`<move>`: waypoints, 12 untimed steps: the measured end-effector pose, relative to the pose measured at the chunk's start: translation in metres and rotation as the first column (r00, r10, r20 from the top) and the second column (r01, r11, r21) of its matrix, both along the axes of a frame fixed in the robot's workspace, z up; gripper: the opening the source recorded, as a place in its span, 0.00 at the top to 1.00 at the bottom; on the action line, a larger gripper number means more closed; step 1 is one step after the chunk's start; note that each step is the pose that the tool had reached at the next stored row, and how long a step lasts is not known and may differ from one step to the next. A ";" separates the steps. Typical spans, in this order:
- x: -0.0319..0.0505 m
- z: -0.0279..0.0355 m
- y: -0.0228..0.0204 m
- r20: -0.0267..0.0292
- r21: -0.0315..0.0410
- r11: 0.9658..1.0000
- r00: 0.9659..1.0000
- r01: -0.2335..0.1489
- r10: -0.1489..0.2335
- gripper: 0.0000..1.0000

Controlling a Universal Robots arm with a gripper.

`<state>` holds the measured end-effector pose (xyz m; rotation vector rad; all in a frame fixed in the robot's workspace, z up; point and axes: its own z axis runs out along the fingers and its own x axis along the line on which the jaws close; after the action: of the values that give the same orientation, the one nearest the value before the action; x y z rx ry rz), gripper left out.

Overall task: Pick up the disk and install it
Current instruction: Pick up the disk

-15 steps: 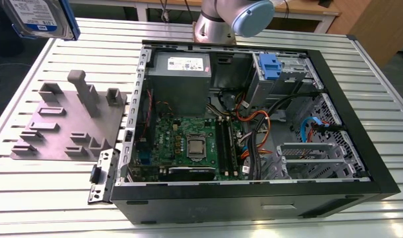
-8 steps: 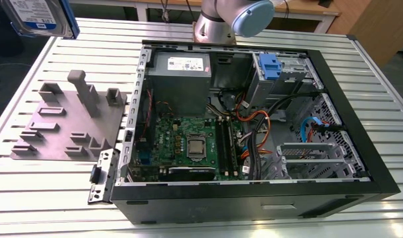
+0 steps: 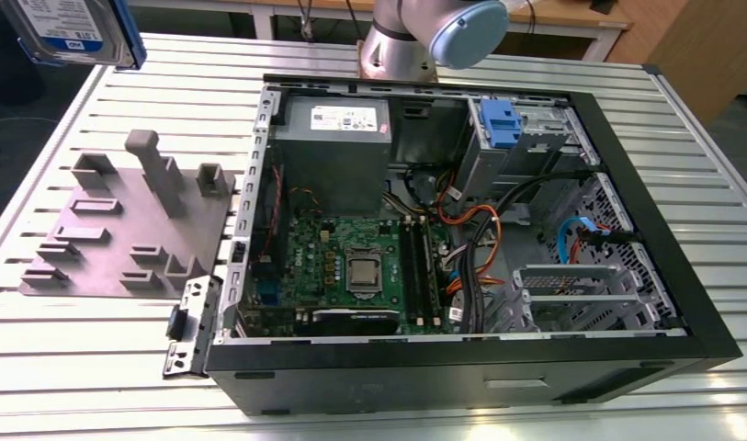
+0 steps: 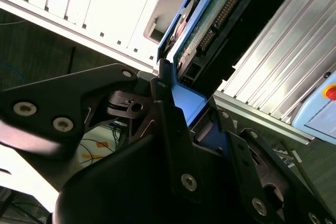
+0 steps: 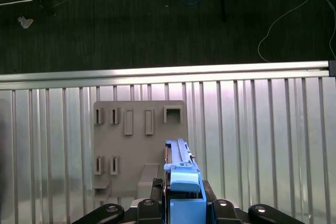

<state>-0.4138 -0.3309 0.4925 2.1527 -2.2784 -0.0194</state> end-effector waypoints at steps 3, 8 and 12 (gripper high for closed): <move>0.0000 0.0002 0.0000 0.000 0.000 1.000 1.000 0.000 0.000 0.64; 0.0012 0.0002 0.0000 0.000 0.000 1.000 1.000 0.000 0.000 0.64; 0.0022 0.0002 0.0000 0.000 0.000 1.000 1.000 0.000 0.000 0.64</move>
<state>-0.4116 -0.3309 0.4927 2.1527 -2.2785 -0.0194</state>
